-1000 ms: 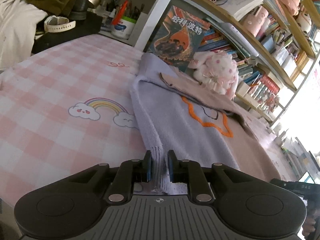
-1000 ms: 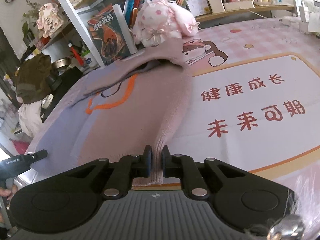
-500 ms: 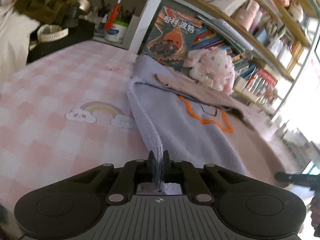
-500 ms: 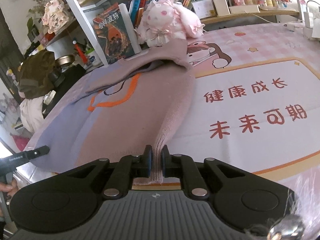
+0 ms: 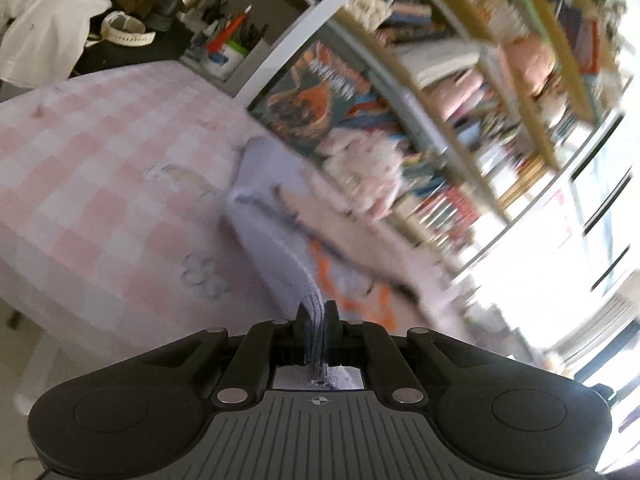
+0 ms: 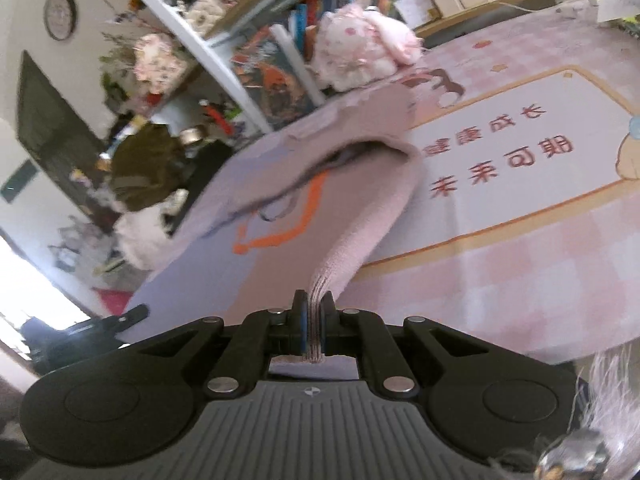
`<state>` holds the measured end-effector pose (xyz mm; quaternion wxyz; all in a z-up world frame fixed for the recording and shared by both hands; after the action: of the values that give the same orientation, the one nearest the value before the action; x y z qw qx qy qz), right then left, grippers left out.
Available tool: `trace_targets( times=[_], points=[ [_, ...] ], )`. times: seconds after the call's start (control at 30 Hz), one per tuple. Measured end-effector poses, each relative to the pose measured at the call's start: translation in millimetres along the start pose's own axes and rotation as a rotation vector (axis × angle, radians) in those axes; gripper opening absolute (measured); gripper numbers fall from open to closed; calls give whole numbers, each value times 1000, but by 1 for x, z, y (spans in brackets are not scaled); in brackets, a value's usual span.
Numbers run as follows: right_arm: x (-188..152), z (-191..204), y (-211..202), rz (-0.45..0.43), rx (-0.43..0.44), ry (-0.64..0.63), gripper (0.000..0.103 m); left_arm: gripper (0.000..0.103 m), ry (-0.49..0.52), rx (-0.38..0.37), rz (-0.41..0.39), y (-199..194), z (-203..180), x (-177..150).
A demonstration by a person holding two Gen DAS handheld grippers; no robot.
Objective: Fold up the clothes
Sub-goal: 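Lift the hem with both grippers and fold it over toward the collar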
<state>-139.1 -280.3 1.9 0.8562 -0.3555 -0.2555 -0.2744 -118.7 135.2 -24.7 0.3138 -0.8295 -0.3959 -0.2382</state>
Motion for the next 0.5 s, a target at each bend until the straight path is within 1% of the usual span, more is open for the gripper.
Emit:
trace_targets(
  times=[0.07,0.1,0.17,0.3,0.37,0.47,0.5],
  points=[
    [6,10,-8,-31,38,2,6,4,-29,-63,-43,-3,-7,13],
    [12,15,-12,-53,55,2,6,4,-30,-65,-60,3,-8,22],
    [31,24,-17,-129,75,-3,5,4,-32,-67,-94,18,-10,39],
    [74,31,-17,-287,40,-9,5,4,-36,-71,-163,46,-13,72],
    [97,29,-6,-323,36,-8,5,4,-37,-74,-197,60,-15,89],
    [127,24,18,-342,26,13,5,4,-40,-77,-249,81,-18,114],
    [137,22,27,-346,10,13,5,4,-34,-57,-251,91,-18,121]
  ],
)
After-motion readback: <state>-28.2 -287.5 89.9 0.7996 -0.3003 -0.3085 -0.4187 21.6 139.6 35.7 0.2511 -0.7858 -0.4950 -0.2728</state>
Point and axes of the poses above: each gripper's, at about its wrist camera, not at the fingertips, and y roughly the way its jaws point, z to its left, x to its top, the point moved 5 cm from there along y, roughly the way its jaws point
